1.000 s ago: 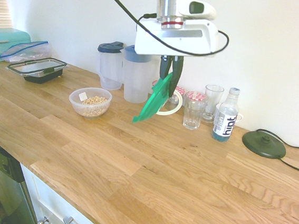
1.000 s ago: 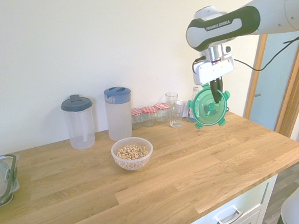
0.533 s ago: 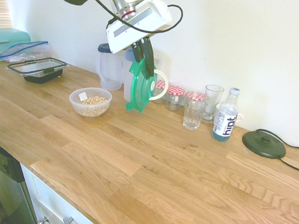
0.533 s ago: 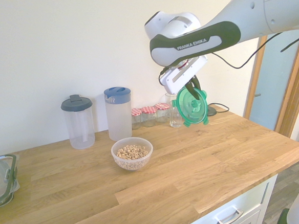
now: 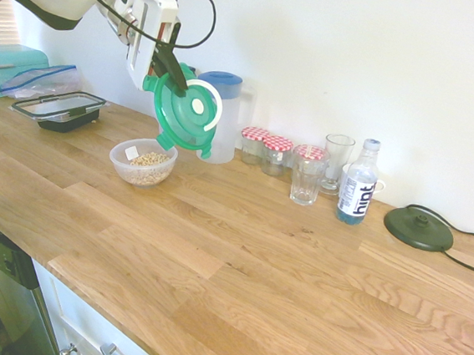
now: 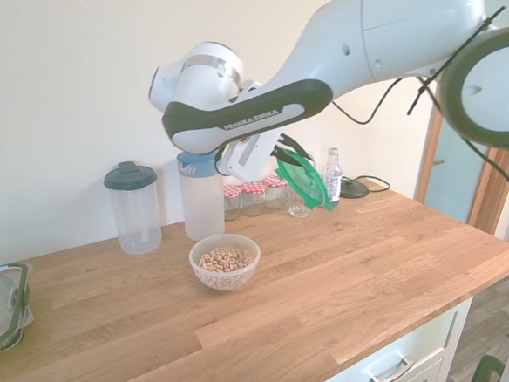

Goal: Cover the lid of food container

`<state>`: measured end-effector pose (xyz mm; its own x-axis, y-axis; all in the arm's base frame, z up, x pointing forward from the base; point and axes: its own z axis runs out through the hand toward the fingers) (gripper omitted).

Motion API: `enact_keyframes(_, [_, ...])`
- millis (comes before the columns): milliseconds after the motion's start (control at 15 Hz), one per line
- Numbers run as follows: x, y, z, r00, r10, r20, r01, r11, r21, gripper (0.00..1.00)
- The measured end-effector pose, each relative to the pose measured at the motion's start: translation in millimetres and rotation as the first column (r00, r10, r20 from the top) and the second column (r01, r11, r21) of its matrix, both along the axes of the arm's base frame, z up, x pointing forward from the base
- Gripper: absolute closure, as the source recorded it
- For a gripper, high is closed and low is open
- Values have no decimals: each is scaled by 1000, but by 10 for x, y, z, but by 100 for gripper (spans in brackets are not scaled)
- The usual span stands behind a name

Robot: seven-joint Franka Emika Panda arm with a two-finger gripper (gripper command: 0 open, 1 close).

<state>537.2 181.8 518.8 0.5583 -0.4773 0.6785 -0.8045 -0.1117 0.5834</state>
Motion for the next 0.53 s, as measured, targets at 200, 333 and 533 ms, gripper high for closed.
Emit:
enact_keyframes(200, [38, 476, -242, 999, 43, 14, -43, 998, -48, 100])
enact_keyframes(333, [34, 755, -318, 996, 81, 23, -78, 992, -102, 100])
enact_keyframes(533, [14, 1089, -483, 993, 118, 17, -113, 977, -179, 100])
